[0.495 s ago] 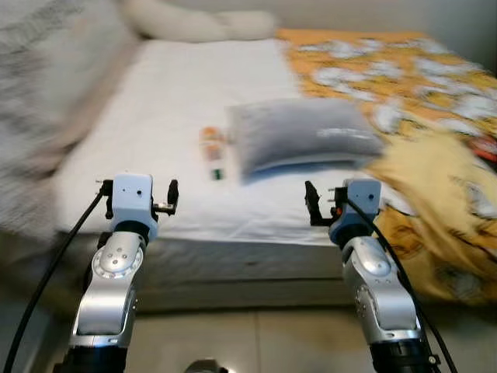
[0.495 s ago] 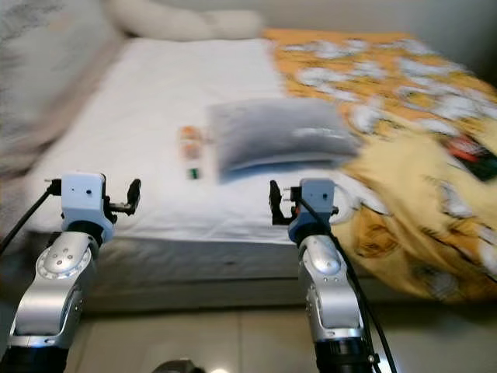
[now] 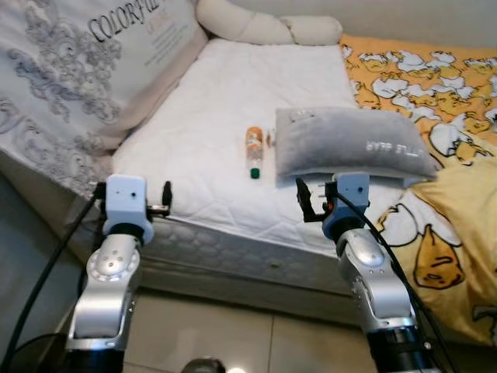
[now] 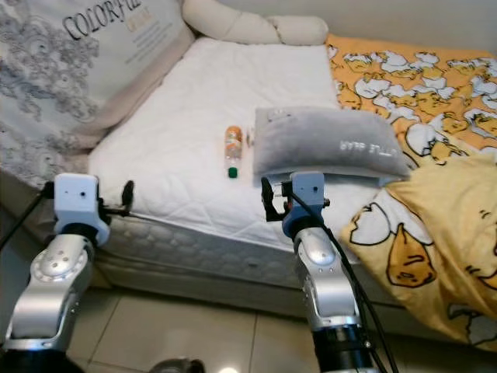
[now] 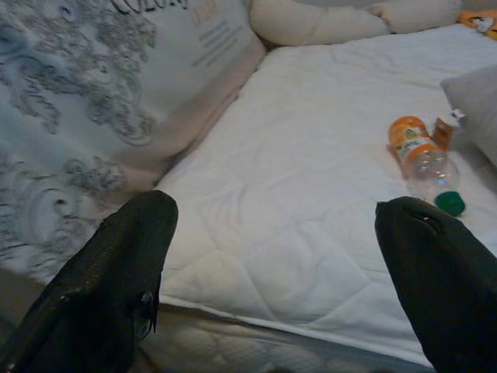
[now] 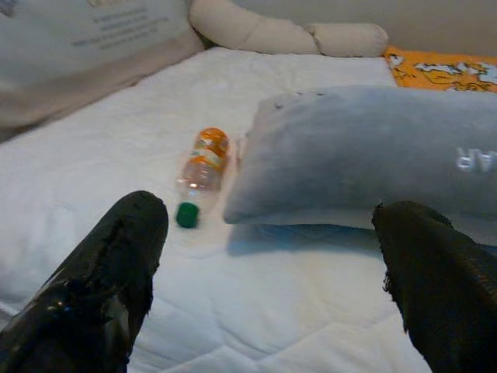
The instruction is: Clean up the room
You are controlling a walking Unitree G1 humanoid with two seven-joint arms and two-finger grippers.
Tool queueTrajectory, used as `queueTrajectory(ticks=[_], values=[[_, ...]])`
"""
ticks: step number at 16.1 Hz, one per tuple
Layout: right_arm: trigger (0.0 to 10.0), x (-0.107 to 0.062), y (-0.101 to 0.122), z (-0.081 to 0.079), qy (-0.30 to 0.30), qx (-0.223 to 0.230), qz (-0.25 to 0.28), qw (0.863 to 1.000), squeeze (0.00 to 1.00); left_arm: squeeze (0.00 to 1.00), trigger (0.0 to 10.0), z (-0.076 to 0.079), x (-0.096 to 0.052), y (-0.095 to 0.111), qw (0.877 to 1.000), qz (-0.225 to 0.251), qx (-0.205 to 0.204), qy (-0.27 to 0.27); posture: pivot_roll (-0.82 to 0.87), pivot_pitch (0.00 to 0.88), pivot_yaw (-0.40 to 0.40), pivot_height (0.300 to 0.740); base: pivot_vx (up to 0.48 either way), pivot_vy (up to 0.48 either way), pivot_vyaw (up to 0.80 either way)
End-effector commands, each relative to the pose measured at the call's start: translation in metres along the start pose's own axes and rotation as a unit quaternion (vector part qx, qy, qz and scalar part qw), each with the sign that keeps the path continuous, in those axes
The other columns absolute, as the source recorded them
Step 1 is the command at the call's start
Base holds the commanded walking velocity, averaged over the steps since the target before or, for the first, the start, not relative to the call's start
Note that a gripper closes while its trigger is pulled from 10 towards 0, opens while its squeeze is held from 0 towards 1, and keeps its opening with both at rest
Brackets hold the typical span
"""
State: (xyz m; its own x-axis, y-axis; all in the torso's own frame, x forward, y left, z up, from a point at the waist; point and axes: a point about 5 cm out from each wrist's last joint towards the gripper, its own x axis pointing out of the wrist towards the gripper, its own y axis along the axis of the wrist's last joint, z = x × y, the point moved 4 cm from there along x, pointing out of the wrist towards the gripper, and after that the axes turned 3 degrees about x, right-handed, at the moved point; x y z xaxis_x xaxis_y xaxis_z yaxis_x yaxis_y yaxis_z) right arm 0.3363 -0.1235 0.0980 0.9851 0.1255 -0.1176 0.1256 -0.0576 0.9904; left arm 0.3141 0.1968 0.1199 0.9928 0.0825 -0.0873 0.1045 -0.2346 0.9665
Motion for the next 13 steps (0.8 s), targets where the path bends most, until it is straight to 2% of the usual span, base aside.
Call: queueTrajectory(ticks=[1, 5, 12, 13], values=[[10.0, 0.005, 0.009, -0.005, 0.01, -0.006, 0.016, 1.0, 0.0, 0.0, 10.0, -0.003, 0.001, 0.005, 1.0, 0.007, 0.005, 0.006, 0.11, 0.0, 0.007, 0.74, 0.274, 0.0, 0.0], [10.0, 0.006, 0.007, -0.01, 0.02, -0.01, 0.012, 1.0, 0.0, 0.0, 10.0, -0.003, 0.001, 0.005, 1.0, 0.008, 0.003, 0.006, 0.11, 0.0, -0.001, 0.74, 0.317, 0.0, 0.8], [10.0, 0.006, -0.002, -0.009, 0.017, -0.02, -0.002, 1.0, 0.0, 0.0, 10.0, -0.003, 0.001, 0.005, 1.0, 0.008, 0.007, 0.005, 0.12, 0.0, -0.005, 0.74, 0.351, 0.0, 0.0], [10.0, 0.006, -0.004, -0.006, 0.008, -0.02, -0.005, 1.0, 0.0, 0.0, 10.0, -0.003, 0.001, 0.006, 1.0, 0.009, 0.011, 0.003, 0.12, 0.0, -0.003, 0.74, 0.356, 0.0, 0.8]])
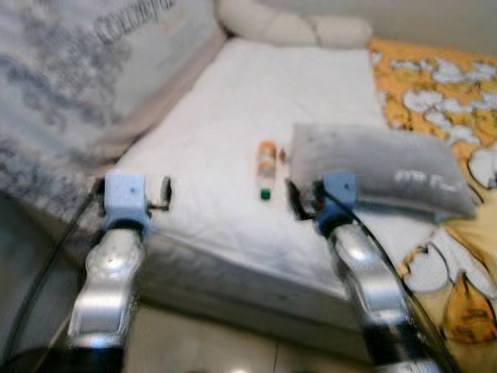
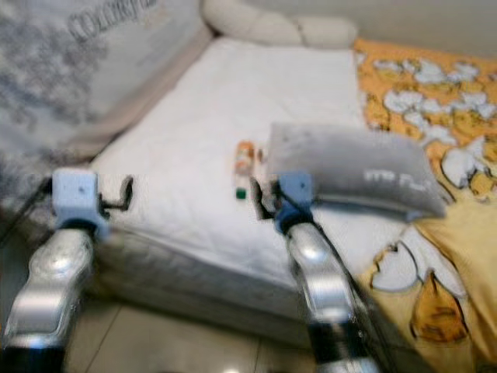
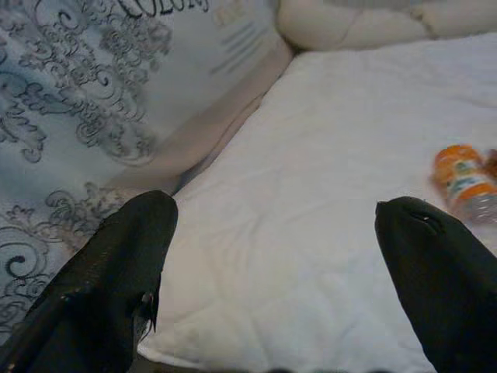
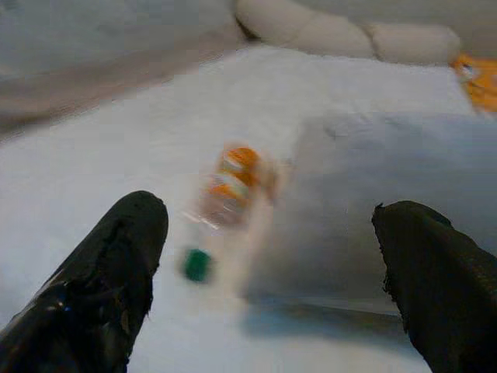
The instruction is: Clean up the room
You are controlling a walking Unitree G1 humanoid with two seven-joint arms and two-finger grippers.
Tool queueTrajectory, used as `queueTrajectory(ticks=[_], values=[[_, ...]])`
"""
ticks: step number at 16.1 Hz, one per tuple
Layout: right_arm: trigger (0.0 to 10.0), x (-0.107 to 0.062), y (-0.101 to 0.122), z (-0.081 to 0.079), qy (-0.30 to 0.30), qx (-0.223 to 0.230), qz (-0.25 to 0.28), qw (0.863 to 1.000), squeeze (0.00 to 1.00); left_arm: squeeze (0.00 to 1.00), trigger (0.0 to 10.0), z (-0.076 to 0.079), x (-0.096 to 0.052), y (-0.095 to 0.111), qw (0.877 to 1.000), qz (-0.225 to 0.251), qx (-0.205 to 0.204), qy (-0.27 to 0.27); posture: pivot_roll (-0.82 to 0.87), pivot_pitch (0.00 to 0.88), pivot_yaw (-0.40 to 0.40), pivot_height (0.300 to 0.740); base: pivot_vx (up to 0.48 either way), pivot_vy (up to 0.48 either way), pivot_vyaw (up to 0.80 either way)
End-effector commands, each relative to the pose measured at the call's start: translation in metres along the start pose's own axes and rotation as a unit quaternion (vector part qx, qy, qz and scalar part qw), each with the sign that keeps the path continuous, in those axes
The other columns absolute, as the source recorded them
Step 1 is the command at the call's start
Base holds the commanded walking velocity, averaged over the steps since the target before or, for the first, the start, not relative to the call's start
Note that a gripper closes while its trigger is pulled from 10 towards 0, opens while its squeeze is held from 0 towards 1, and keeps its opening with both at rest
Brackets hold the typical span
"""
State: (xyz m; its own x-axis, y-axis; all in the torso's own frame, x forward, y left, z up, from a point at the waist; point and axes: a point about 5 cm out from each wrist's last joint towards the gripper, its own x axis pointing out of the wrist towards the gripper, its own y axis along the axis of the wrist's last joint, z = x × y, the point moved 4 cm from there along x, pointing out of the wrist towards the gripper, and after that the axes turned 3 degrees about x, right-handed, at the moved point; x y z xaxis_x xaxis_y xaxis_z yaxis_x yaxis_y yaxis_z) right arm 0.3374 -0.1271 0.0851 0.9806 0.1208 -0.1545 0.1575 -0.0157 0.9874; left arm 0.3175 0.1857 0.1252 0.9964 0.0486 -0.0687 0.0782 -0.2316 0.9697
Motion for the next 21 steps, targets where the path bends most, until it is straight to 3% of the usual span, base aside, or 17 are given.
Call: queueTrajectory(ticks=[1, 3, 13, 16, 17, 21], values=[[10.0, 0.003, 0.007, -0.009, 0.008, -0.001, 0.011, 1.0, 0.0, 0.0, 10.0, -0.013, -0.002, -0.002, 1.0, -0.004, 0.017, 0.016, 0.12, 0.0, 0.001, 0.74, 0.352, 0.0, 0.8], [10.0, 0.002, 0.004, -0.013, 0.017, -0.003, 0.008, 1.0, 0.0, 0.0, 10.0, -0.014, -0.002, -0.002, 1.0, -0.004, 0.021, 0.013, 0.12, 0.0, 0.003, 0.74, 0.356, 0.0, 0.8], [10.0, 0.0, 0.0, -0.017, 0.025, 0.016, 0.003, 1.0, 0.0, 0.0, 10.0, -0.014, -0.002, -0.002, 0.999, -0.003, 0.037, 0.005, 0.12, 0.0, 0.013, 0.74, 0.357, 0.0, 0.0], [10.0, 0.002, -0.001, -0.019, 0.031, 0.008, -0.01, 0.999, 0.0, 0.0, 10.0, -0.005, -0.001, -0.003, 0.998, -0.008, 0.053, -0.029, 0.12, 0.0, 0.016, 0.74, 0.085, 0.0, 0.0], [10.0, 0.006, -0.001, -0.016, 0.02, 0.028, -0.015, 0.999, 1.0, 0.0, 10.0, 0.005, -0.002, -0.006, 0.995, -0.013, 0.072, -0.07, 0.13, 0.0, 0.014, 0.74, 0.0, 0.0, 0.0], [10.0, 0.031, -0.01, 0.0, -0.019, -0.007, -0.076, 0.997, 1.0, 0.0, 10.0, 0.021, -0.002, -0.012, 0.976, -0.027, 0.116, -0.183, 0.14, 0.0, 0.015, 0.74, 0.0, 0.0, 0.0]])
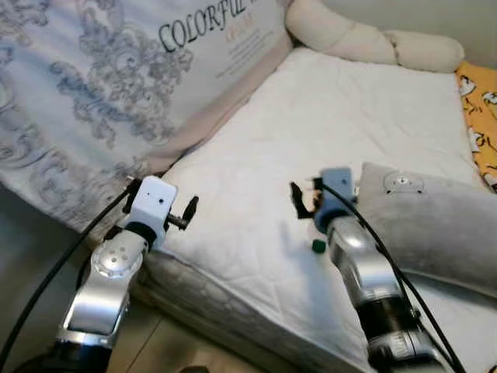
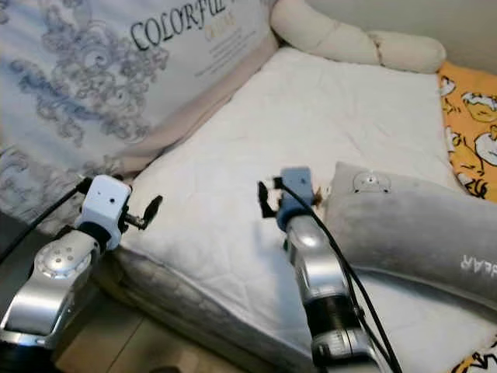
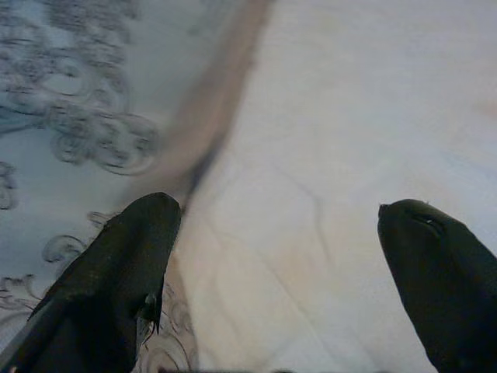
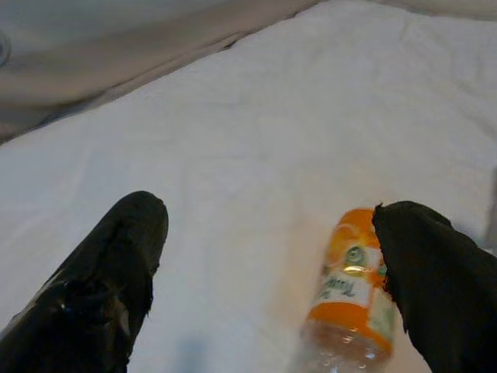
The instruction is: Clean up the room
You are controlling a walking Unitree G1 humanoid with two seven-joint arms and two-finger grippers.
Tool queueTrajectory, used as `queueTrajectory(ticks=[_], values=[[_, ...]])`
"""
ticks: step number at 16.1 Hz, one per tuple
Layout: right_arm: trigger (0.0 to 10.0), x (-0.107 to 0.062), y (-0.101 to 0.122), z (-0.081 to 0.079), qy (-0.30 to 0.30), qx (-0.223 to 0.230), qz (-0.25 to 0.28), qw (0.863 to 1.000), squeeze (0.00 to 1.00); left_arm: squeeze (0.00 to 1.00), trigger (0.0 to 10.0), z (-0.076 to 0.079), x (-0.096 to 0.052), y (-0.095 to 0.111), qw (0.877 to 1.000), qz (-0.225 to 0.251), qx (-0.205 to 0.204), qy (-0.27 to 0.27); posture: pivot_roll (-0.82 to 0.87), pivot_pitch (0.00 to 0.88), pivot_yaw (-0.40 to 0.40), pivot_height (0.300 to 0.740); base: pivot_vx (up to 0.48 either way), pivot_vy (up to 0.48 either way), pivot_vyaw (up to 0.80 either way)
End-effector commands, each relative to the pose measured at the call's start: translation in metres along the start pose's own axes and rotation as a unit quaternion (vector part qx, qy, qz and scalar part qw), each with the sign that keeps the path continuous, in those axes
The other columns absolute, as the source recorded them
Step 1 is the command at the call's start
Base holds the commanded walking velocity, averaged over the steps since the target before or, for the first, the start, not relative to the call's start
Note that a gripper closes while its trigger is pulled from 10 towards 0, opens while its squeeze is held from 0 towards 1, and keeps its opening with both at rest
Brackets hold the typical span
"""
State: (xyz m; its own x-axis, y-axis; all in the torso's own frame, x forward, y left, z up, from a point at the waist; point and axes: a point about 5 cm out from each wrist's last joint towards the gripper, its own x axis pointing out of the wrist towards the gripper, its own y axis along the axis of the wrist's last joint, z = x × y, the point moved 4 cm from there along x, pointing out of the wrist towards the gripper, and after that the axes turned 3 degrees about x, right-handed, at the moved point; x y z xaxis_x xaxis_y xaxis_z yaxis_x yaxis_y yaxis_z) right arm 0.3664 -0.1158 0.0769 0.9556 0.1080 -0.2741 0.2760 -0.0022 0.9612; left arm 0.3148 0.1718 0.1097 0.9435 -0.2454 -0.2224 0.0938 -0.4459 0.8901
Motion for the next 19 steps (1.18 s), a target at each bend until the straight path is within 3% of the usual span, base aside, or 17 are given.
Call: queueTrajectory(ticks=[1, 2, 5, 6, 7, 14, 19], values=[[10.0, 0.006, -0.007, 0.012, -0.02, -0.002, -0.023, 1.0, 1.0, 0.0, 10.0, 0.008, 0.001, 0.0, 0.999, -0.004, 0.015, -0.044, 0.15, 0.0, 0.015, 0.74, 0.0, 0.0, 0.0], [10.0, 0.015, -0.008, 0.022, -0.043, 0.002, -0.04, 0.998, 1.0, 0.0, 10.0, 0.016, 0.0, -0.003, 0.995, -0.013, 0.035, -0.097, 0.15, 0.0, 0.015, 0.74, 0.0, 0.0, 0.0], [10.0, 0.028, -0.007, 0.032, -0.061, -0.003, -0.064, 0.996, 1.0, 0.0, 10.0, 0.023, -0.001, 0.0, 0.986, -0.015, 0.061, -0.154, 0.18, 0.0, 0.017, 0.74, 0.0, 0.0, 0.0], [10.0, 0.031, -0.007, 0.033, -0.06, 0.006, -0.073, 0.995, 0.88, 0.0, 10.0, 0.023, -0.002, 0.0, 0.984, -0.016, 0.067, -0.162, 0.18, 0.0, 0.022, 0.74, 0.0, 0.0, 0.0], [10.0, 0.031, -0.01, 0.033, -0.06, 0.014, -0.084, 0.995, 0.0, 0.0, 10.0, 0.024, -0.005, 0.0, 0.983, -0.017, 0.068, -0.17, 0.19, 0.0, 0.028, 0.74, 0.0, 0.0, 0.0], [10.0, 0.027, -0.032, 0.053, -0.097, 0.028, -0.123, 0.987, 0.0, 0.0, 10.0, 0.044, -0.021, 0.01, 0.972, -0.011, 0.08, -0.222, 0.26, 0.0, 0.03, 0.74, 0.0, 0.0, 0.0], [10.0, 0.018, -0.05, 0.069, -0.126, 0.032, -0.141, 0.981, 0.0, 0.0, 10.0, 0.055, -0.048, 0.003, 0.967, -0.033, 0.075, -0.243, 0.29, 0.056, 0.028, 0.74, 0.0, 0.0, 0.0]])
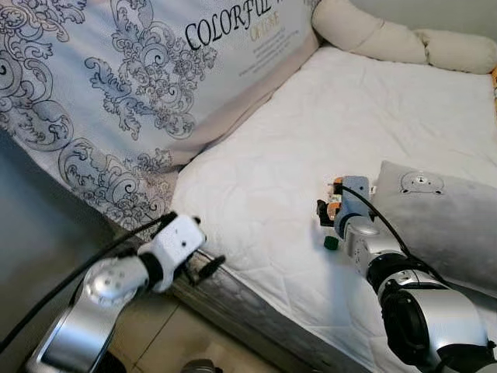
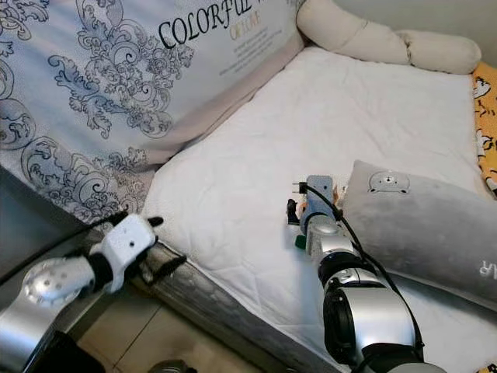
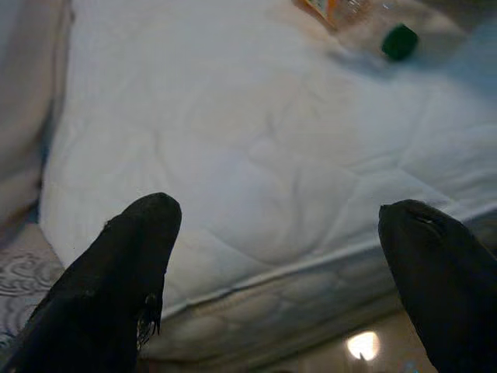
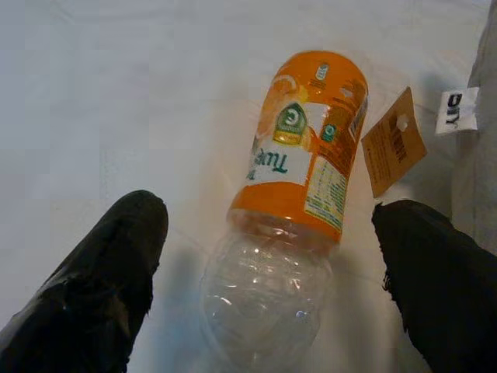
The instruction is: Clean up the room
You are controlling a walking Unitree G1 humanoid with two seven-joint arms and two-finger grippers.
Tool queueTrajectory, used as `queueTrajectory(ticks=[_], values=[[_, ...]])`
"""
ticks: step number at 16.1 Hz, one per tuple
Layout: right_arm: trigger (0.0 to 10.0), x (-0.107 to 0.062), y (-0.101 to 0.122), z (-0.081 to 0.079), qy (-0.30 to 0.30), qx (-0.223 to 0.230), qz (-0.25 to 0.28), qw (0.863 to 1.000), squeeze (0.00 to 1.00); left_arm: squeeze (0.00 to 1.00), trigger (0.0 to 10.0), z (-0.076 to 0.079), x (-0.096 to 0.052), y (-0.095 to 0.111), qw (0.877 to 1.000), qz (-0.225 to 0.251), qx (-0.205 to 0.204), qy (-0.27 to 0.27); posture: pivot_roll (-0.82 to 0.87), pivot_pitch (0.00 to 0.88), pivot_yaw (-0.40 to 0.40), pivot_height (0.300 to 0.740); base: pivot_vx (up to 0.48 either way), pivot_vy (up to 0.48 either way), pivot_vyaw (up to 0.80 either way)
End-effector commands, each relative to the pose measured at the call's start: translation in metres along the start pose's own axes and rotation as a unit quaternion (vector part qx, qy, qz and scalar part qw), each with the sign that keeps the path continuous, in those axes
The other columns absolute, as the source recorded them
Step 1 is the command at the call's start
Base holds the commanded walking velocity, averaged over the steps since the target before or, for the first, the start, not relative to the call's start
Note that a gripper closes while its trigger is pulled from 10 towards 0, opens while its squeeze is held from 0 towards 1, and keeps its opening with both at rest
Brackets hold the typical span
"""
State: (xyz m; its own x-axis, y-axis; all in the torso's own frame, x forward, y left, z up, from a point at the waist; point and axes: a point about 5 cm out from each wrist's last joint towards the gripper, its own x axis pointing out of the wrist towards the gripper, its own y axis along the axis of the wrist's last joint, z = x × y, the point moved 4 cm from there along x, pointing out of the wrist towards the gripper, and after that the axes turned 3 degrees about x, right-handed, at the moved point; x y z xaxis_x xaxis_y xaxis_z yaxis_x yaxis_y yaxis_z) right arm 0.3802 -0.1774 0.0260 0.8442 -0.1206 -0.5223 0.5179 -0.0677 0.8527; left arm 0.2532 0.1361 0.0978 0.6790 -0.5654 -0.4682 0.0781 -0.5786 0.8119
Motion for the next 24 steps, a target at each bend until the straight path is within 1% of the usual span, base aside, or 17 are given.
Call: queueTrajectory(ticks=[1, 4, 6, 8, 10, 11, 12, 13, 14, 20, 24], values=[[10.0, 0.0, -0.01, 0.009, -0.014, 0.008, -0.016, 1.0, 0.0, 0.0, 10.0, 0.001, -0.004, 0.002, 1.0, -0.002, 0.002, -0.002, 0.3, 0.067, 0.028, 0.74, 0.0, 0.0, 0.0], [10.0, -0.002, -0.027, 0.01, -0.007, 0.031, -0.045, 0.998, 0.0, 0.0, 10.0, 0.005, -0.011, 0.0, 1.0, -0.01, -0.001, -0.006, 0.3, 0.086, 0.029, 0.74, 0.0, 0.0, 0.0], [10.0, -0.003, -0.036, 0.011, -0.002, 0.035, -0.058, 0.998, 0.0, 0.0, 10.0, 0.006, -0.014, 0.001, 1.0, -0.011, -0.001, -0.008, 0.31, 0.1, 0.031, 0.74, 0.0, 0.0, 0.0], [10.0, -0.004, -0.04, 0.016, -0.013, 0.041, -0.063, 0.997, 0.0, 0.0, 10.0, 0.007, -0.019, 0.001, 1.0, -0.016, -0.001, -0.009, 0.33, 0.119, 0.031, 0.74, 0.0, 0.0, 0.0], [10.0, -0.004, -0.042, 0.017, -0.015, 0.043, -0.065, 0.997, 0.0, 0.0, 10.0, 0.009, -0.023, 0.0, 1.0, -0.021, -0.002, -0.01, 0.34, 0.125, 0.029, 0.74, 0.0, 0.0, 0.0], [8.5, -0.004, -0.043, 0.017, -0.015, 0.044, -0.065, 0.997, 0.0, 0.0, 10.0, 0.009, -0.024, -0.001, 1.0, -0.022, -0.003, -0.01, 0.34, 0.128, 0.028, 0.74, 0.0, 0.0, 0.0], [4.4, -0.004, -0.044, 0.017, -0.014, 0.046, -0.066, 0.997, 0.0, 0.0, 10.0, 0.011, -0.025, -0.002, 1.0, -0.025, -0.004, -0.01, 0.34, 0.129, 0.027, 0.74, 0.0, 0.0, 0.0], [2.9, -0.005, -0.044, 0.017, -0.013, 0.046, -0.066, 0.997, 0.0, 0.0, 10.0, 0.012, -0.026, -0.002, 1.0, -0.027, -0.005, -0.01, 0.34, 0.128, 0.026, 0.74, 0.0, 0.0, 0.0], [0.0, -0.004, -0.043, 0.016, -0.009, 0.05, -0.064, 0.997, 0.0, 0.0, 10.0, 0.012, -0.026, -0.002, 1.0, -0.027, -0.006, -0.01, 0.34, 0.127, 0.024, 0.74, 0.0, 0.0, 0.0], [0.0, -0.004, -0.038, 0.014, -0.004, 0.052, -0.059, 0.997, 0.0, 0.0, 10.0, 0.009, -0.024, -0.001, 1.0, -0.027, -0.006, -0.007, 0.34, 0.113, 0.02, 0.74, 0.0, 0.0, 0.0], [0.0, -0.004, -0.04, 0.012, 0.003, 0.051, -0.059, 0.997, 0.0, 0.0, 10.0, 0.008, -0.022, -0.002, 1.0, -0.027, -0.005, -0.005, 0.35, 0.08, 0.007, 0.74, 0.0, 0.0, 0.0]])
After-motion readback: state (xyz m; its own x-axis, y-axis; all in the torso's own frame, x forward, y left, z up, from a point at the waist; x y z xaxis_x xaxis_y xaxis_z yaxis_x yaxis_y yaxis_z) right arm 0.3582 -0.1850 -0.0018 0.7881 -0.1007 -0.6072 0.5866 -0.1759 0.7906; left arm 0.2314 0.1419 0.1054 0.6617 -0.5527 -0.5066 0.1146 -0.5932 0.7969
